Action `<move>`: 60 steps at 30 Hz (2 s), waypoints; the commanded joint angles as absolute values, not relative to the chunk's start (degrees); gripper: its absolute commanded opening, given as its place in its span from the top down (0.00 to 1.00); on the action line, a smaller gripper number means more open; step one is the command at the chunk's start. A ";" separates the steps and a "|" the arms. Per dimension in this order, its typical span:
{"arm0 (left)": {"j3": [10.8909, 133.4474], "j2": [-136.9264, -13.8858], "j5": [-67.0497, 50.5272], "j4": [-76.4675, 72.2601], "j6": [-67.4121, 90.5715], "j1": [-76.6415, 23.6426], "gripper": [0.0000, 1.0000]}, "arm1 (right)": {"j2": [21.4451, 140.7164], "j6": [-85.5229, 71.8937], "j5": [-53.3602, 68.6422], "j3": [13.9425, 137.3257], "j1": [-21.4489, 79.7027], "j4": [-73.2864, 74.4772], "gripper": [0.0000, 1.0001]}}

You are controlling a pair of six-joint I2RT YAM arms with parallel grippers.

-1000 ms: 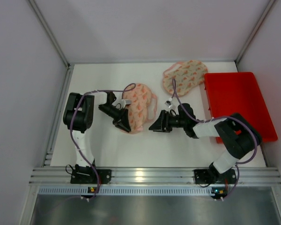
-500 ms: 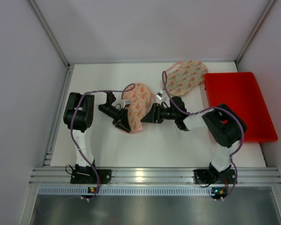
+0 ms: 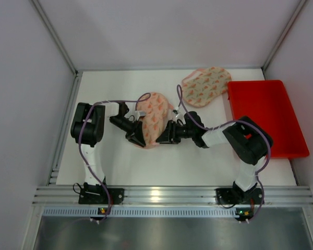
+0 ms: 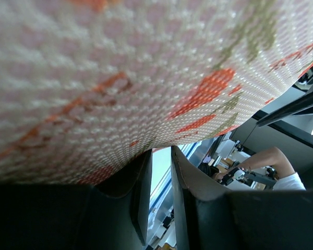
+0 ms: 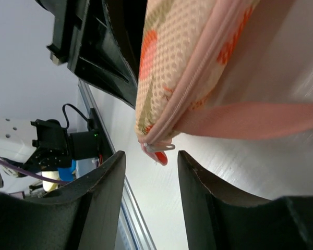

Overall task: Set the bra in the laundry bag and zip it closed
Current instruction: Zip the zipper on the laundry bag.

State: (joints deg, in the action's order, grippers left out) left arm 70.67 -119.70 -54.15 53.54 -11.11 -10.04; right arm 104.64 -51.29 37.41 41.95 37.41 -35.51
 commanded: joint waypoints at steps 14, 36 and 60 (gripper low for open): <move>69.43 -121.11 -49.75 51.50 -12.83 -9.76 0.74 | 106.52 -62.05 33.49 40.69 38.50 -40.87 0.63; 69.52 -121.64 -49.22 51.50 -13.71 -9.76 0.75 | 109.34 -66.27 33.66 42.54 37.26 -48.34 0.60; 71.89 -107.95 -54.92 51.50 -15.21 -9.32 0.65 | 108.10 -66.35 33.67 40.43 35.24 -49.83 1.00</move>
